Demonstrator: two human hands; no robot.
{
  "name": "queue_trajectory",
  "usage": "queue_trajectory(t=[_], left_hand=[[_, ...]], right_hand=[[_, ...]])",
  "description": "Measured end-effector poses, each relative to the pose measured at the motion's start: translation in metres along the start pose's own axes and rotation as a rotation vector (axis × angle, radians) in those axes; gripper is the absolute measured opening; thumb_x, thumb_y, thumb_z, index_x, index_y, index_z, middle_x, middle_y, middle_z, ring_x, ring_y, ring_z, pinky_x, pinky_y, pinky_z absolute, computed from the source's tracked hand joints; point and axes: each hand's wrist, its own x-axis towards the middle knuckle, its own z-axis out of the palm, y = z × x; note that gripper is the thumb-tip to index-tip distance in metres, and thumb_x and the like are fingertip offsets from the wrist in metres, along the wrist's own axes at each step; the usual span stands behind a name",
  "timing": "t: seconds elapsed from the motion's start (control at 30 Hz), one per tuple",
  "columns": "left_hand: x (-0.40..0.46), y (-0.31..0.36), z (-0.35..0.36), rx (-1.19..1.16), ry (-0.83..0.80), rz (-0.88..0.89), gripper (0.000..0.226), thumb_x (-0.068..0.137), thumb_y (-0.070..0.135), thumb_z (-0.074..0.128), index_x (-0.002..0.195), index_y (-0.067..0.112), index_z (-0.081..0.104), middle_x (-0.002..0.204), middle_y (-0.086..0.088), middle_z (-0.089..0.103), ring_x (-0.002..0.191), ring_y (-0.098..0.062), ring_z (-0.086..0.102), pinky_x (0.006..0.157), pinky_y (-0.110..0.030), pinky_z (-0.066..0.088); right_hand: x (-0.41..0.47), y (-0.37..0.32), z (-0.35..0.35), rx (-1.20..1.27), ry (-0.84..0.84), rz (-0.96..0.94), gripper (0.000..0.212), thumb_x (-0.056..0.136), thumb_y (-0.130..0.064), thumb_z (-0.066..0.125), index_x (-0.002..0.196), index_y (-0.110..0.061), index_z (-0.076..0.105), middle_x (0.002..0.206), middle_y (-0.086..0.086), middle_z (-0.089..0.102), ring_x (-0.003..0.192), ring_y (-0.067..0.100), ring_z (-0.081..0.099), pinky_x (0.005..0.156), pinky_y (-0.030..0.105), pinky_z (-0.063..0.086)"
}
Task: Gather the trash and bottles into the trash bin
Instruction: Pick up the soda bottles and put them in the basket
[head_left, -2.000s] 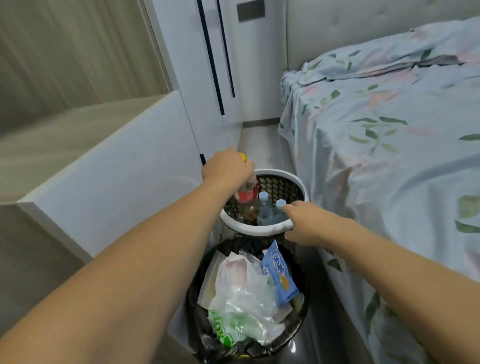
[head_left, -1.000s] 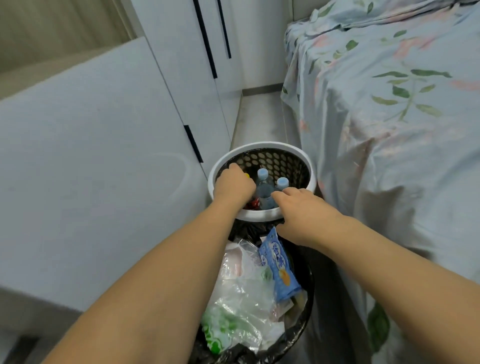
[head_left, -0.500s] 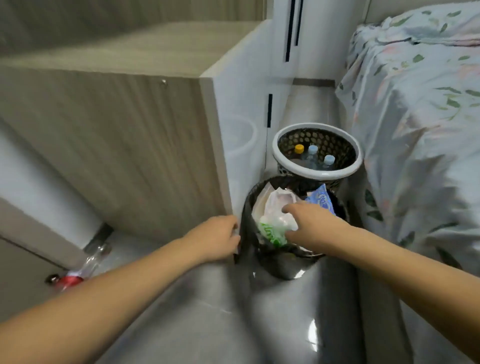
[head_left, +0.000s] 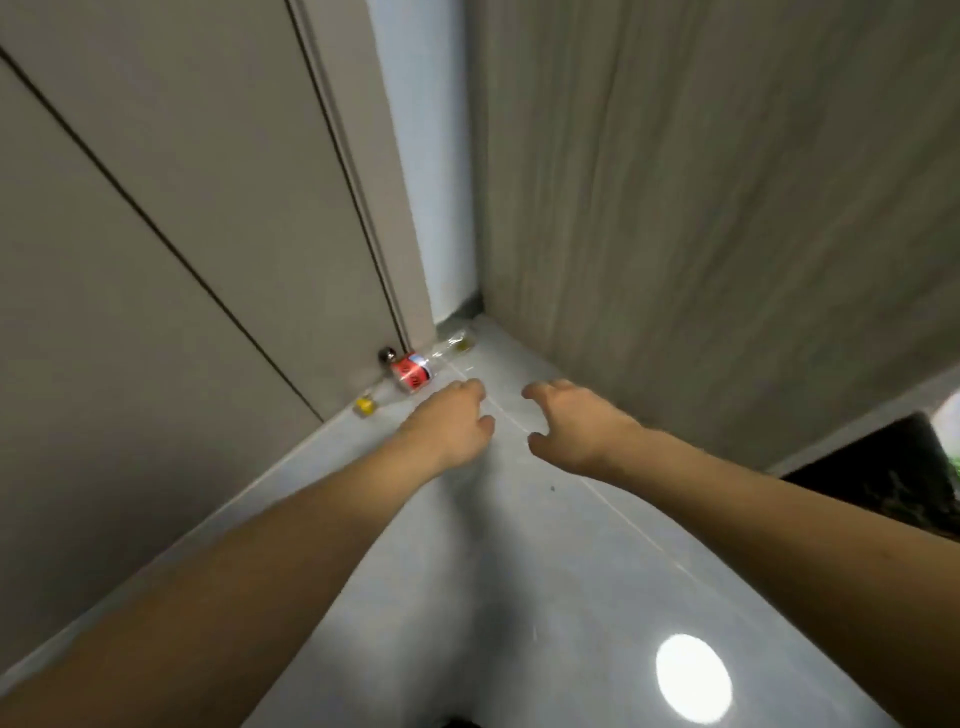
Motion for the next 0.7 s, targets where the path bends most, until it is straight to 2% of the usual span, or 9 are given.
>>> queue_trajectory(t=[0.23,0.43,0.5,0.6,0.7], left_hand=[[0.021,-0.108,0.041,-0.185,0.187,-0.380,0.050,0.092,0.022,0.050,0.140,0.014,0.037,0.149,-0.009,0.030,0.137,-0.030,0.030,0.104,-0.041,0.036],[0.062,-0.144,0.071,-0.246,0.318,-0.537,0.066,0.091,0.019,0.052,0.149,0.016,0.023,0.156,-0.009,0.021,0.138,-0.030,0.026,0.109,-0.040,0.031],[0.073,-0.149,0.079,-0.235,0.329,-0.558,0.059,0.093,0.018,0.048,0.147,0.016,0.027,0.152,-0.010,0.027,0.135,-0.030,0.030,0.108,-0.040,0.032],[0.079,-0.154,0.085,-0.209,0.332,-0.574,0.043,0.093,0.013,0.040,0.136,0.012,0.043,0.136,-0.012,0.045,0.125,-0.030,0.041,0.103,-0.039,0.035],[0.072,-0.153,0.089,-0.239,0.297,-0.528,0.036,0.093,0.010,0.042,0.127,0.008,0.051,0.124,-0.015,0.055,0.116,-0.032,0.050,0.100,-0.040,0.038]], right_hand=[[0.099,-0.060,0.057,-0.067,-0.076,-0.054,0.066,0.086,-0.021,0.057,0.146,-0.016,0.031,0.147,0.008,0.036,0.132,0.029,0.038,0.106,0.038,0.039],[0.157,-0.080,0.084,-0.130,-0.092,-0.088,0.072,0.085,-0.017,0.059,0.149,-0.016,0.025,0.151,0.009,0.031,0.135,0.030,0.034,0.107,0.038,0.036],[0.171,-0.082,0.091,-0.149,-0.089,-0.108,0.074,0.084,-0.016,0.060,0.149,-0.015,0.025,0.151,0.010,0.031,0.135,0.031,0.034,0.108,0.039,0.034],[0.186,-0.081,0.100,-0.184,-0.093,-0.145,0.075,0.082,-0.011,0.059,0.149,-0.016,0.025,0.153,0.011,0.028,0.136,0.033,0.032,0.109,0.042,0.033],[0.194,-0.077,0.106,-0.256,-0.073,-0.193,0.080,0.081,-0.010,0.060,0.150,-0.019,0.020,0.156,0.010,0.021,0.139,0.033,0.026,0.111,0.043,0.030]])
